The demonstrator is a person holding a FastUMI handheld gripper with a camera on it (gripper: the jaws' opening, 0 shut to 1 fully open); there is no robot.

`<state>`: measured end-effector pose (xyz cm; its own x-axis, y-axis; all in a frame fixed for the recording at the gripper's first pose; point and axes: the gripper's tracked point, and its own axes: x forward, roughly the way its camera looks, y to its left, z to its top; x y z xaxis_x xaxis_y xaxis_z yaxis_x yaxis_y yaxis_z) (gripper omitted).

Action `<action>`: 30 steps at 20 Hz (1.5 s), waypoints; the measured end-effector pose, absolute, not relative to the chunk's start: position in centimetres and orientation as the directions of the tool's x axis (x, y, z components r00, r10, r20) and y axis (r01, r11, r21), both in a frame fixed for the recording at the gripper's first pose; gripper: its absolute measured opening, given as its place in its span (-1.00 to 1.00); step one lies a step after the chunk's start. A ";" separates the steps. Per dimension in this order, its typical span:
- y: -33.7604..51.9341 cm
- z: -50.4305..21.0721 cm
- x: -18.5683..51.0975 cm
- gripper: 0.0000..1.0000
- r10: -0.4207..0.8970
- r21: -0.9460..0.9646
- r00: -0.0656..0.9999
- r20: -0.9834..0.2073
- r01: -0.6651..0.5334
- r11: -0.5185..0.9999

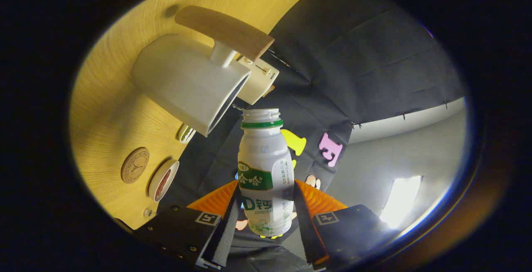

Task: Take the bottle from table, then pour the juice into the cup, finally place the bottle on the coaster

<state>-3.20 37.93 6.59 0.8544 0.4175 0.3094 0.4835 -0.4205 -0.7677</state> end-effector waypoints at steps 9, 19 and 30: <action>37.7 6.6 -2.8 0.35 0.402 -0.789 0.862 0.309 0.468 -0.398; 34.4 4.6 -0.6 0.36 0.285 -0.990 0.949 0.133 0.112 0.091; 32.4 2.9 1.9 0.36 0.295 -0.782 0.955 -0.016 -0.196 0.591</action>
